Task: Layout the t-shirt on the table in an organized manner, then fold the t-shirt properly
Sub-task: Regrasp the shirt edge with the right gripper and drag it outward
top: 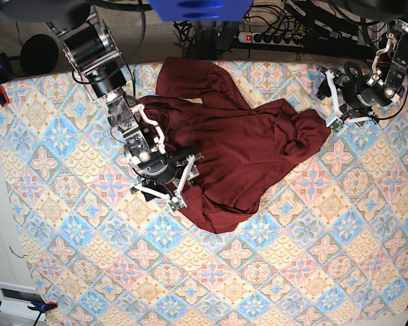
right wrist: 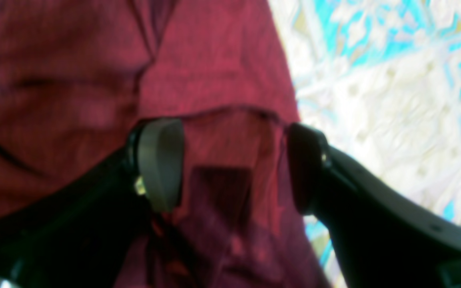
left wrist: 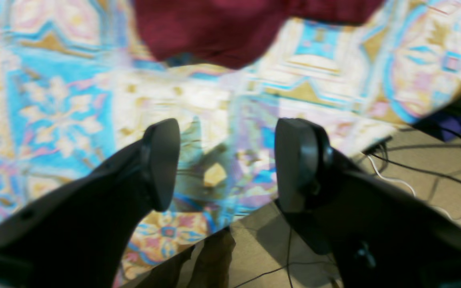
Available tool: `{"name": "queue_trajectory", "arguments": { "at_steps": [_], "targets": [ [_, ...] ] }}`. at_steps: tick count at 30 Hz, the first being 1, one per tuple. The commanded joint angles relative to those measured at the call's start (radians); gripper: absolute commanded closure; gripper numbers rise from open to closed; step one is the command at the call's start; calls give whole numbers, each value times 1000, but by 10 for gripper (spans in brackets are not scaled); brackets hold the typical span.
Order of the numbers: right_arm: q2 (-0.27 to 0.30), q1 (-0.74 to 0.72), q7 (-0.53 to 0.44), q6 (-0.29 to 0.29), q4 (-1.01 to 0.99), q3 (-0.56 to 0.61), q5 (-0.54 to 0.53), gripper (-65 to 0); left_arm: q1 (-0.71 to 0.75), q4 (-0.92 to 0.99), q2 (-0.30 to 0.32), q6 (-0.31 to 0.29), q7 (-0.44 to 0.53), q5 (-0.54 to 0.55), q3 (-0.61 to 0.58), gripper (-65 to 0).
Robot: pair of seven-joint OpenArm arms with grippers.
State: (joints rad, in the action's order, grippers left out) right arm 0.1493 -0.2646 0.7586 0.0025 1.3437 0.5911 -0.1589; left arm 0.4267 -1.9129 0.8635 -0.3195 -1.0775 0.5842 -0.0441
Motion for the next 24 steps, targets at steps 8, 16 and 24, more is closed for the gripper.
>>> {"name": "queue_trajectory", "arguments": {
  "at_steps": [8, 16, 24],
  "targets": [
    [-1, -89, -64, -3, -57, -6, 3, -396, -4, -12, 21, 3, 7, -3, 10, -370],
    [-1, -170, -69, -3, -131, -7, 3, -396, -4, -12, 21, 3, 7, -3, 10, -370],
    [-1, -170, -143, -3, -269, -7, 3, -396, -9, -12, 21, 3, 7, -3, 11, -370]
  ]
}}
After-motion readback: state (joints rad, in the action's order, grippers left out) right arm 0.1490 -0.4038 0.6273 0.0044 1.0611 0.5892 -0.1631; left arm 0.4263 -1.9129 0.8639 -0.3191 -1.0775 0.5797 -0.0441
